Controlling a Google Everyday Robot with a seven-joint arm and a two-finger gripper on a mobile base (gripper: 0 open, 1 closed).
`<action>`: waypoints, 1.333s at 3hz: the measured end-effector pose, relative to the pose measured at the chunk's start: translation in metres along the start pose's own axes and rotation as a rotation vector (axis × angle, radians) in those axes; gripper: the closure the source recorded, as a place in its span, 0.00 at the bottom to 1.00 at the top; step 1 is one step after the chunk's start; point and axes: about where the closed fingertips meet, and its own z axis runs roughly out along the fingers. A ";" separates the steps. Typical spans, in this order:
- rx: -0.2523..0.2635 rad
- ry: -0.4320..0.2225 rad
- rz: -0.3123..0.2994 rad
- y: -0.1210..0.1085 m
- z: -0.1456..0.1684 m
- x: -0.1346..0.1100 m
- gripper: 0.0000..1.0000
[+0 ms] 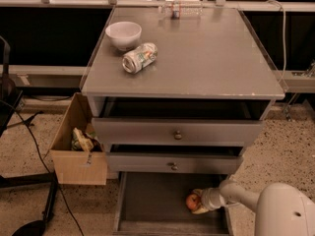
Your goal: Place apple into bottom drawer
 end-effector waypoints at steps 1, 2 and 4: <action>0.000 0.000 0.000 0.000 0.000 0.000 1.00; 0.000 0.000 0.000 0.000 0.000 0.000 0.81; 0.000 0.000 0.000 0.000 0.000 0.000 0.28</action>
Offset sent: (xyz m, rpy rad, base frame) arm 0.0000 0.0000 0.0000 0.0000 0.0000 0.0000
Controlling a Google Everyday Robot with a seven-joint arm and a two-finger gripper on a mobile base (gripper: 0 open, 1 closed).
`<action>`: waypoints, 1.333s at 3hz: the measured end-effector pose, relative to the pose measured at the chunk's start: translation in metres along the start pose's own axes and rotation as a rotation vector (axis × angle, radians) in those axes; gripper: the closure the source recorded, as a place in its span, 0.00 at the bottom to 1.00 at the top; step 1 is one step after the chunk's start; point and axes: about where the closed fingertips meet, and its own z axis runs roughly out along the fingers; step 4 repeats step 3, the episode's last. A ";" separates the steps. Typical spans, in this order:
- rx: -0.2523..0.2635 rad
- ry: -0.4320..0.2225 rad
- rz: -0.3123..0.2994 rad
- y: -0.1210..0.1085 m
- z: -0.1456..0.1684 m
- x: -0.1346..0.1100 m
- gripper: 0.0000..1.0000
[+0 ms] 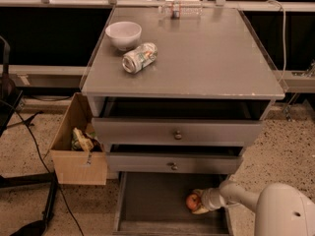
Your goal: Place apple into bottom drawer
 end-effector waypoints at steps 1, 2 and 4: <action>0.000 0.000 0.000 0.000 0.000 0.000 0.05; 0.000 0.000 0.000 0.000 0.000 0.000 0.00; 0.000 0.000 0.000 0.000 0.000 0.000 0.00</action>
Offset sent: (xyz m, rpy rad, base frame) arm 0.0000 0.0000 0.0000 0.0000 0.0000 0.0000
